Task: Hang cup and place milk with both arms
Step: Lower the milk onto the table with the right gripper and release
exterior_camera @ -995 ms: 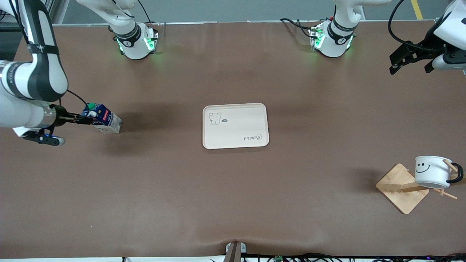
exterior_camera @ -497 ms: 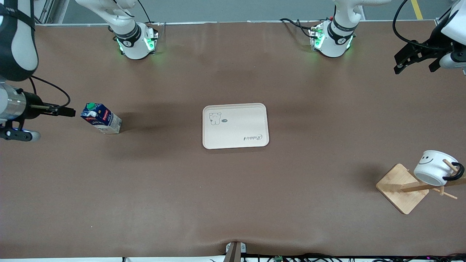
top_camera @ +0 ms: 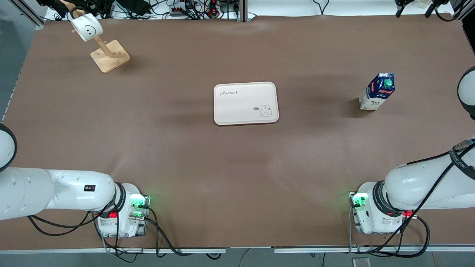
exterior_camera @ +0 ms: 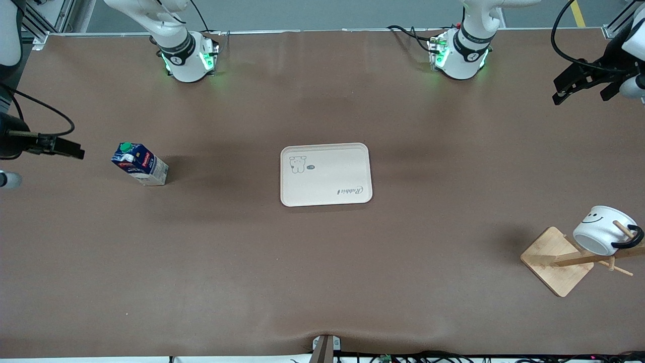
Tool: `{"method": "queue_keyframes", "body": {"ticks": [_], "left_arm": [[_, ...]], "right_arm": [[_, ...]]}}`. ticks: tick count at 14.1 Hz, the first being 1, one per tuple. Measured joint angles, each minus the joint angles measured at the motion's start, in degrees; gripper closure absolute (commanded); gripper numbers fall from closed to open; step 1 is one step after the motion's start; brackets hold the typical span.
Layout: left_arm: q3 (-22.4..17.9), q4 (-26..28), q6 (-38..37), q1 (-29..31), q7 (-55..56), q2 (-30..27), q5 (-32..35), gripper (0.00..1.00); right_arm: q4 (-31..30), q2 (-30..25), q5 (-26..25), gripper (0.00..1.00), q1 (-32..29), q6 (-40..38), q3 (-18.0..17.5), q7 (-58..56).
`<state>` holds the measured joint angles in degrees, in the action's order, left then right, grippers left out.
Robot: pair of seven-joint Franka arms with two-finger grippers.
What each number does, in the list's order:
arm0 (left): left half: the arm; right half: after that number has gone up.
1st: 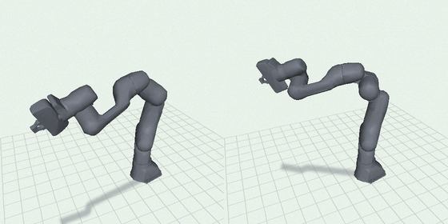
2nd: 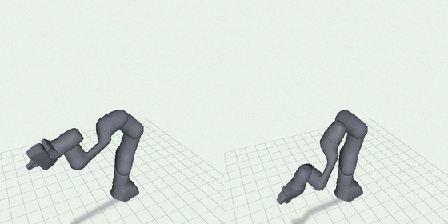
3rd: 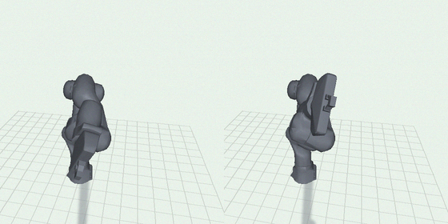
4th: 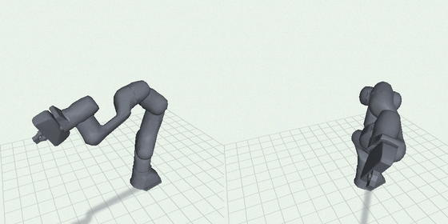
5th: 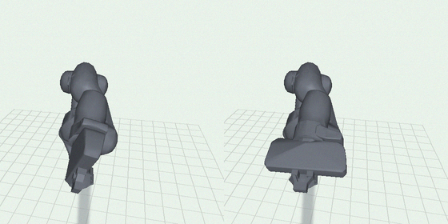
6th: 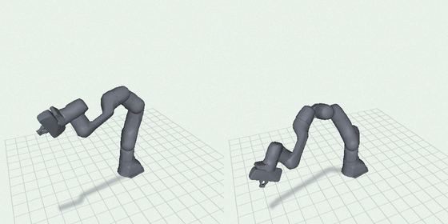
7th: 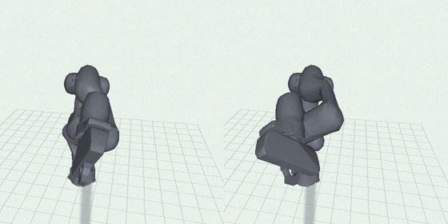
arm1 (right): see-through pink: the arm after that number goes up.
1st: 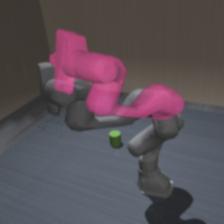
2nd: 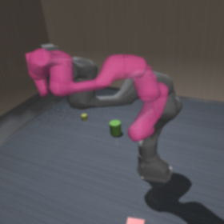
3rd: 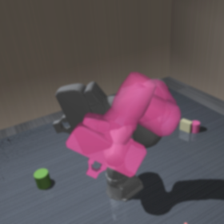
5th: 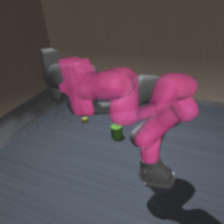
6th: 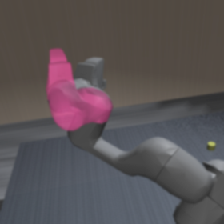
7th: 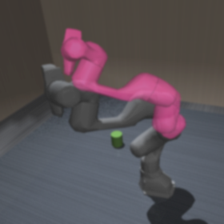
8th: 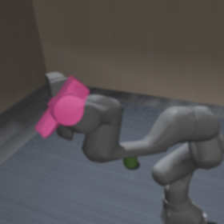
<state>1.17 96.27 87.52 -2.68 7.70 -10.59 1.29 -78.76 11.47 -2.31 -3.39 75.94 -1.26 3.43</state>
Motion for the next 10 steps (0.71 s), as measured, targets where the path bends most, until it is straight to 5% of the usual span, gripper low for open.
{"method": "queue_keyframes", "body": {"ticks": [3,7,10], "left_arm": [[0.0,0.0,0.1,0.3,0.0,0.1,0.0,0.00],[0.0,0.0,0.2,0.3,0.0,0.9,0.0,0.00],[0.0,-0.2,0.2,0.3,0.0,1.1,0.0,0.00]], "right_arm": [[1.2,-0.1,0.4,0.00,0.5,-0.9,0.0,-0.4],[11.0,-1.1,1.3,0.00,0.4,-5.2,0.0,-0.9],[8.3,-5.0,1.3,0.00,0.4,-3.4,0.1,-1.9]]}}
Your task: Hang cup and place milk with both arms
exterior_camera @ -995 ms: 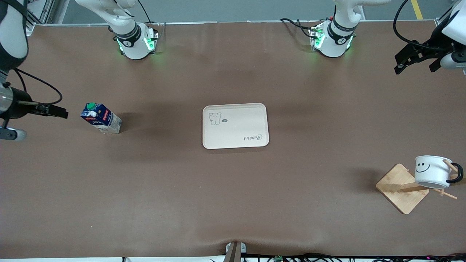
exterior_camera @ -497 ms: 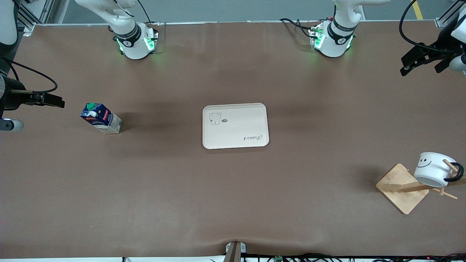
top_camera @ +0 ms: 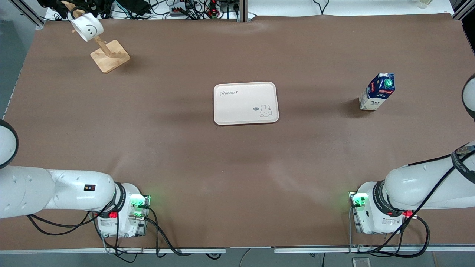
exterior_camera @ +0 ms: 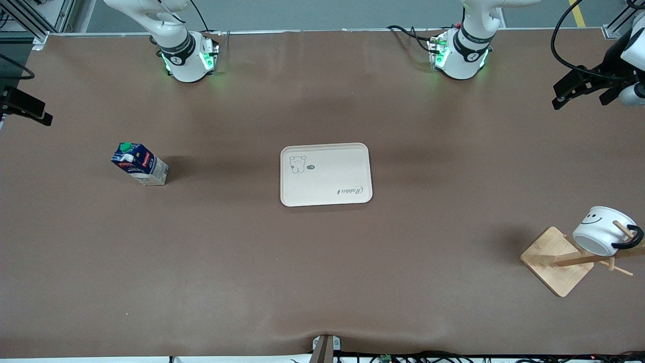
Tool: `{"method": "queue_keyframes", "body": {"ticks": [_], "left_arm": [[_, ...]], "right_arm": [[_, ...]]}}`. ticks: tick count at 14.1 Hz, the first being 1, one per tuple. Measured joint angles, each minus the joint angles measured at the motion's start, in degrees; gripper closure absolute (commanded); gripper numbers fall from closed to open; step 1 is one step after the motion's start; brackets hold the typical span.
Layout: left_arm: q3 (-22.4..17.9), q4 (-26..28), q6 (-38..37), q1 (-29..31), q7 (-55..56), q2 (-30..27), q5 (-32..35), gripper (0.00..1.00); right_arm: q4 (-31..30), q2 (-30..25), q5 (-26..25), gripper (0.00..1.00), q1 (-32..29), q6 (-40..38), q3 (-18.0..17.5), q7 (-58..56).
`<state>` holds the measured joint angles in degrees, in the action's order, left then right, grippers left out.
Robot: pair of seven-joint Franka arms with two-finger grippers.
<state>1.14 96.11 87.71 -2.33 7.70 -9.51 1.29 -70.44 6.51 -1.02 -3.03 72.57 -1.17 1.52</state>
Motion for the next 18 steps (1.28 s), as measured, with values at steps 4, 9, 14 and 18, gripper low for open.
{"method": "queue_keyframes", "body": {"ticks": [4,9,14,18], "left_arm": [[0.0,0.0,0.0,0.2,-0.1,0.1,0.0,0.00],[0.3,-0.1,0.0,0.1,-0.1,0.1,0.0,0.00],[0.6,-0.5,-1.4,0.1,0.0,0.1,0.0,0.00],[0.5,-0.7,-1.8,0.1,1.0,0.1,0.0,0.00]], "right_arm": [[-13.6,-8.3,-0.1,0.00,-0.2,7.7,0.1,-3.9],[-14.2,-9.7,-0.2,0.00,-1.9,9.2,0.6,-10.9],[-14.2,-9.7,-0.2,0.00,-1.9,9.2,0.5,-11.0],[-14.2,-9.7,-0.2,0.00,-1.9,9.2,0.5,-11.0]]}}
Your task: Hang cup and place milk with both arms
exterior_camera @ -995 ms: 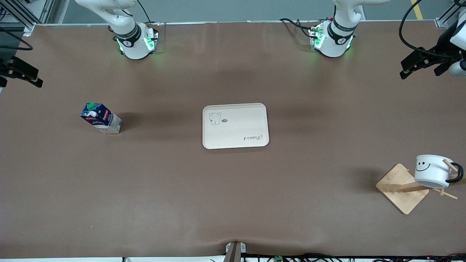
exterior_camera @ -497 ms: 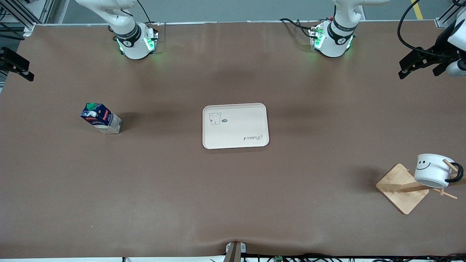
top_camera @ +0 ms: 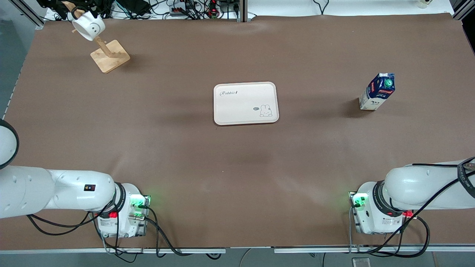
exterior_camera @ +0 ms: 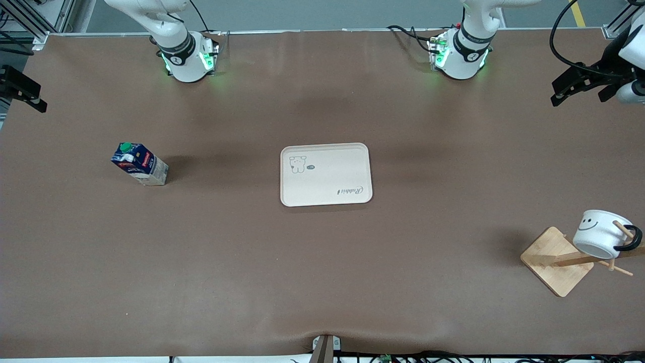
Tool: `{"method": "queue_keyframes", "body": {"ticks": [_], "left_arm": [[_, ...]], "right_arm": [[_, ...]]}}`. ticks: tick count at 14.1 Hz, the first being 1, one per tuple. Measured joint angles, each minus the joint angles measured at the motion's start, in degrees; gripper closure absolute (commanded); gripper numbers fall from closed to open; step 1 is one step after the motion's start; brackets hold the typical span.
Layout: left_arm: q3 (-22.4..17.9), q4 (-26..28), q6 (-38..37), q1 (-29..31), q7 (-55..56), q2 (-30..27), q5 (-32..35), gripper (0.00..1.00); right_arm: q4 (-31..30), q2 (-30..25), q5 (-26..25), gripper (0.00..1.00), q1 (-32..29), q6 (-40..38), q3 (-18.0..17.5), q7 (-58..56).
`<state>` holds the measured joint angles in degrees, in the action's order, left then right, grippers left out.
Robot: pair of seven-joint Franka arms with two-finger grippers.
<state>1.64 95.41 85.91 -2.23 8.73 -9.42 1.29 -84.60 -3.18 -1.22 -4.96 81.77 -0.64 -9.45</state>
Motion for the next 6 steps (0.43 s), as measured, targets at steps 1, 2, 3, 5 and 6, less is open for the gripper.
{"method": "queue_keyframes", "body": {"ticks": [1,2,3,5,6], "left_arm": [[0.0,0.0,0.0,0.0,0.8,0.0,0.0,0.00],[0.0,-0.1,0.0,0.0,1.4,0.0,0.0,0.00],[0.1,-0.1,-0.1,-0.2,1.6,0.0,0.0,0.00],[0.1,-0.1,-0.1,-0.4,1.7,0.0,0.0,0.00],[0.1,-0.1,-0.1,-0.5,1.7,0.1,0.0,0.00]], "right_arm": [[0.0,0.0,0.0,0.00,0.0,0.0,0.0,0.0],[0.0,0.0,0.0,0.00,0.0,0.0,0.0,0.0],[0.0,0.0,0.0,0.00,0.0,0.0,0.0,0.0],[0.0,0.0,0.0,0.00,0.0,0.0,0.0,0.0],[0.0,0.0,0.0,0.00,0.0,0.0,0.0,0.0]]}}
